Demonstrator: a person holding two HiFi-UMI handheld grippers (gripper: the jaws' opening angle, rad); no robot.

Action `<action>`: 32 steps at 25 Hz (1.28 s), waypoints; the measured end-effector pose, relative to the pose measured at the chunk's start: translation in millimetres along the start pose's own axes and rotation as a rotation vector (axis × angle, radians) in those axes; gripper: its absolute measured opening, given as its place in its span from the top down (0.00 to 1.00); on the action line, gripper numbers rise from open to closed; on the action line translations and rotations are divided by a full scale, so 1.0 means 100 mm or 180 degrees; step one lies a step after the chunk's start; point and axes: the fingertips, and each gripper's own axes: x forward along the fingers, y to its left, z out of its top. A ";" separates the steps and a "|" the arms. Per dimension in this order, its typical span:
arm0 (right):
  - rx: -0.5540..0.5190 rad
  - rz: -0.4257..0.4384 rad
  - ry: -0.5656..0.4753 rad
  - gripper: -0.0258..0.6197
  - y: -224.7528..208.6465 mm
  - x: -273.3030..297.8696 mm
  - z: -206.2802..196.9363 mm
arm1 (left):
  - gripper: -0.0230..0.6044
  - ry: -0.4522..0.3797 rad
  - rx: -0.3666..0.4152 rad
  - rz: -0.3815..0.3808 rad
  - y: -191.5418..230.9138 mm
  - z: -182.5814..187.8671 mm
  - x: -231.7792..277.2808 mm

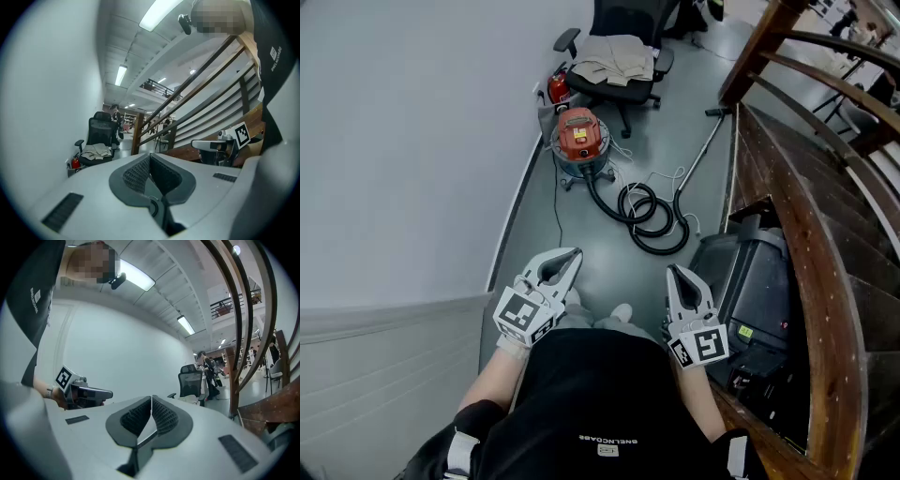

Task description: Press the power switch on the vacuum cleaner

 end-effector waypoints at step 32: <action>0.0222 -0.0155 0.0148 0.91 0.20 2.08 -0.03 | 0.94 0.0096 -0.0200 -0.0028 2.19 0.05 0.11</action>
